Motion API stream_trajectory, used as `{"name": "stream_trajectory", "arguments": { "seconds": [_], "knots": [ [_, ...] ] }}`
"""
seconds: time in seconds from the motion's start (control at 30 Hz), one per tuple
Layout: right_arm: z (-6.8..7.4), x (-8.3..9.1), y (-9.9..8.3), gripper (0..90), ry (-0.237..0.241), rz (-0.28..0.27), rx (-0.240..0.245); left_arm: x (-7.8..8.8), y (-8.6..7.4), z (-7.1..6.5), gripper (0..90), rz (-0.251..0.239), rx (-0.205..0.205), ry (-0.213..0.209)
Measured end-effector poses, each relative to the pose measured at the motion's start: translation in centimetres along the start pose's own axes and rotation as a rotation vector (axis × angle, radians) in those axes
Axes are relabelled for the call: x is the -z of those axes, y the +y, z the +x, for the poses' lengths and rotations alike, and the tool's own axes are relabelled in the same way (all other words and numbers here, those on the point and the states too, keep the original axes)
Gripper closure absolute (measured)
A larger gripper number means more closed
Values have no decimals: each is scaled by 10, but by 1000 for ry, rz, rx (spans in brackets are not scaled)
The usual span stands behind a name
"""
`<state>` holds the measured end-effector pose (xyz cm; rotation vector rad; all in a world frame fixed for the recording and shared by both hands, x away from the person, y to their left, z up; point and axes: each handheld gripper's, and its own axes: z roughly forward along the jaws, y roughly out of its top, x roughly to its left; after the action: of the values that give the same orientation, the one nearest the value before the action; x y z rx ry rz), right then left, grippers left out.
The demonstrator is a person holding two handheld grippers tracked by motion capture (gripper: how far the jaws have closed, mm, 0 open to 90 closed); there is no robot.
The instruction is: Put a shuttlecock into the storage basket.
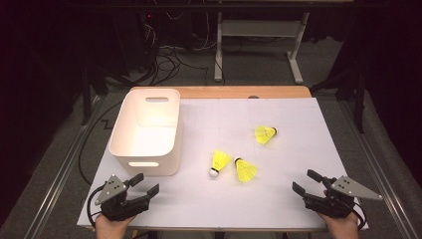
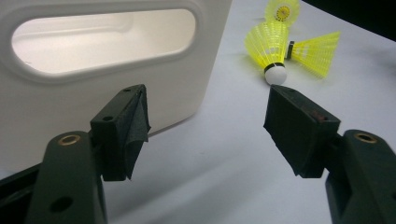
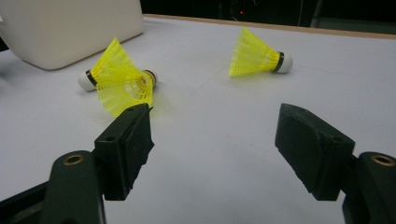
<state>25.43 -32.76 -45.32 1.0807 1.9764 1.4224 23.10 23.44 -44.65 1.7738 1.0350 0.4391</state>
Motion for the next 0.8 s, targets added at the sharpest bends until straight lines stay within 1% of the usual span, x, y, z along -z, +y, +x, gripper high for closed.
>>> {"name": "stream_trajectory", "arguments": {
  "seconds": [0.07, 0.17, 0.3, 0.43, 0.6, 0.8],
  "knots": [
    [0, 0, 0, 280, 1, 5, 1, 0, 1, -2, 316, 1, -8, 4],
    [0, -1, 0, 280, 2, 6, 6, -2, 1, -4, 316, 3, -11, -11],
    [0, -1, 0, 280, 3, 6, 5, -4, 2, -6, 315, 8, -15, -16],
    [1, 0, 0, 277, 3, 7, 0, -5, 3, -6, 314, 10, -9, -19],
    [0, 0, 0, 273, 4, 3, -4, -8, 4, -10, 315, 14, -17, -27],
    [0, 0, 0, 273, 10, 1, -5, -15, 7, -17, 315, 26, -38, -49]
  ]
}}
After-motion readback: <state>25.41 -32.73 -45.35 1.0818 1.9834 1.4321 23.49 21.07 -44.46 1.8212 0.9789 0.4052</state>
